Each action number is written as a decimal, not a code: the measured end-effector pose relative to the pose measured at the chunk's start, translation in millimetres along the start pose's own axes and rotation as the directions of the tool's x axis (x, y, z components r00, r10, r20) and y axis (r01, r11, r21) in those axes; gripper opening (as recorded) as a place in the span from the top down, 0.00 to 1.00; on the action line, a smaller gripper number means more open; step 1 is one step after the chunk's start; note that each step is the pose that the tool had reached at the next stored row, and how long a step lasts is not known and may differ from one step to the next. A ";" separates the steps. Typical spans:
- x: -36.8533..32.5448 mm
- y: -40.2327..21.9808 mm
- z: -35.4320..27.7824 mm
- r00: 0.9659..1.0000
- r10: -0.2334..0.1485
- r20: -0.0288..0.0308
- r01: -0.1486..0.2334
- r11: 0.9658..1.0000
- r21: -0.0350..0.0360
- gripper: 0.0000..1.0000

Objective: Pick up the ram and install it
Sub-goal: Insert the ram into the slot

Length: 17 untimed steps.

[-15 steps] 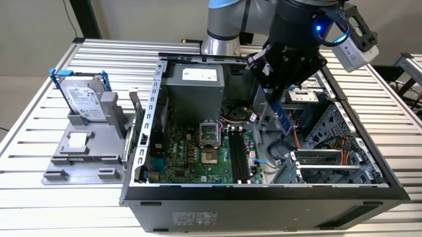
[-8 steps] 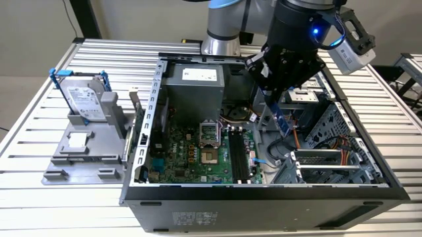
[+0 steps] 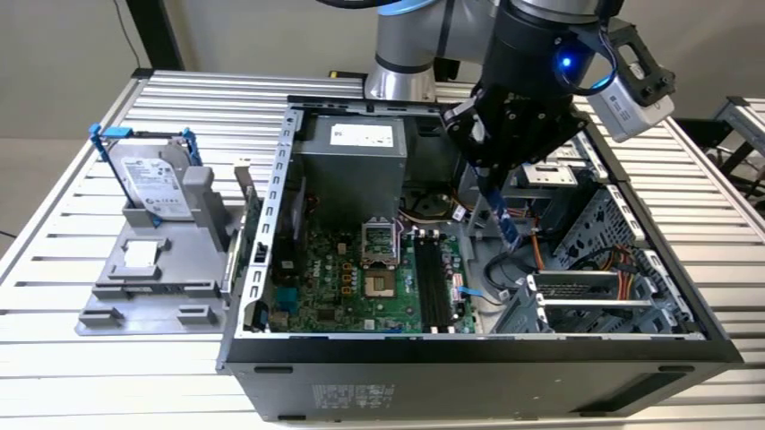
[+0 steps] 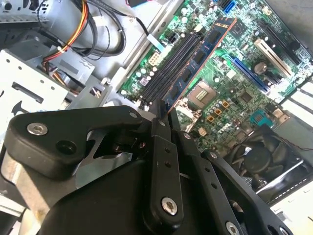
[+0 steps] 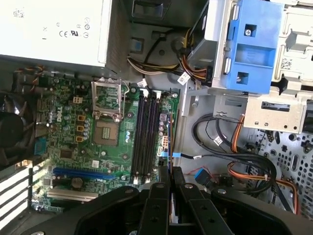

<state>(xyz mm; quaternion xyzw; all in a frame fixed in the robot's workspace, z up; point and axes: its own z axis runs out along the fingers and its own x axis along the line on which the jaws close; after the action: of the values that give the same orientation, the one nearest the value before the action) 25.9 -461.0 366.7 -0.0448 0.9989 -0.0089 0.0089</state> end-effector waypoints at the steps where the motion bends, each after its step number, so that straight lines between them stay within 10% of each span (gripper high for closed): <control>1: 0.1 0.0 0.3 1.000 0.002 0.000 -0.002 1.000 0.001 1.00; 17: 0.4 0.1 2.0 1.000 0.010 -0.001 -0.010 1.000 0.006 1.00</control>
<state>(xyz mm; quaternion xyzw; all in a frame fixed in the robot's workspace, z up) 25.6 -461.0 364.6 -0.0397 0.9991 -0.0120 0.0087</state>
